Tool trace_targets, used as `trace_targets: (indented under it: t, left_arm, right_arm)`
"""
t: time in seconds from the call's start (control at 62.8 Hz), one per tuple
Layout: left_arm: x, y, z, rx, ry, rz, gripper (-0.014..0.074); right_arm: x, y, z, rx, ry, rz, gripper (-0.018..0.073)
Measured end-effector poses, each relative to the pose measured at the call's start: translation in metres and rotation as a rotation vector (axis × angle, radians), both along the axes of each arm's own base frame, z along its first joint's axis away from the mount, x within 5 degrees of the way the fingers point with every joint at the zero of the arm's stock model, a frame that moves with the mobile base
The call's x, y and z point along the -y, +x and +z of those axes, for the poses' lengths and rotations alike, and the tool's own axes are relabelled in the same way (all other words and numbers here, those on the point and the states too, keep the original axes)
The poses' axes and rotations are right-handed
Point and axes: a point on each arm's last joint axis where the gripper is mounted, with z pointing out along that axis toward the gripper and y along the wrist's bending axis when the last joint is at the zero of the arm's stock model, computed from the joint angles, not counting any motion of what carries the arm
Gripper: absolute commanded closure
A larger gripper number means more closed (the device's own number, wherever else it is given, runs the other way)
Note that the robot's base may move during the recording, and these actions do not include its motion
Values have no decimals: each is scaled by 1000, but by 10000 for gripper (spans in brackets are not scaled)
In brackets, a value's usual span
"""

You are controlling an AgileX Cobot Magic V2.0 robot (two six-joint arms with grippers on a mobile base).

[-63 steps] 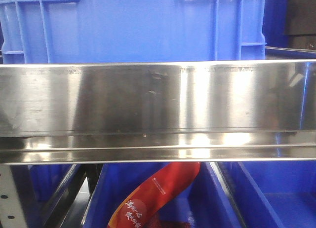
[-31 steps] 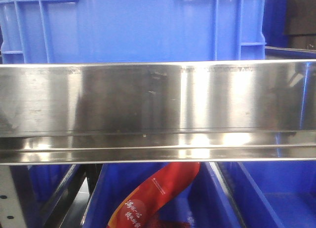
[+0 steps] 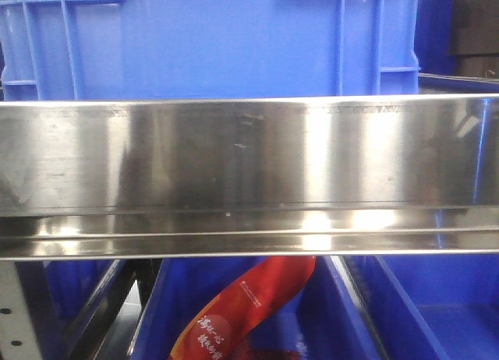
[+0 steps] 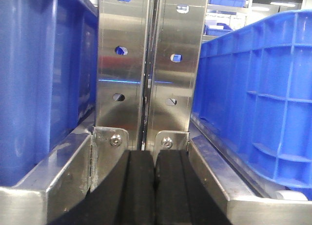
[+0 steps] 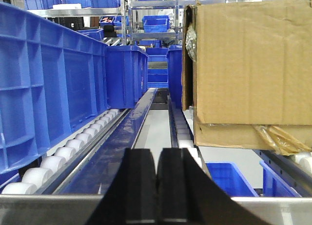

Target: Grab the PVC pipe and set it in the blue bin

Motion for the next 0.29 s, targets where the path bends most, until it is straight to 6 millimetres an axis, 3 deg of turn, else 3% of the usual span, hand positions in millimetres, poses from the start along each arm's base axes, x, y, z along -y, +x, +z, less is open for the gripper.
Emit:
trace_targets:
  t: [0.287]
  left_arm:
    - [0,0,0,0,-2,0,707]
  right_arm:
    - [0,0,0,0,0,0,727]
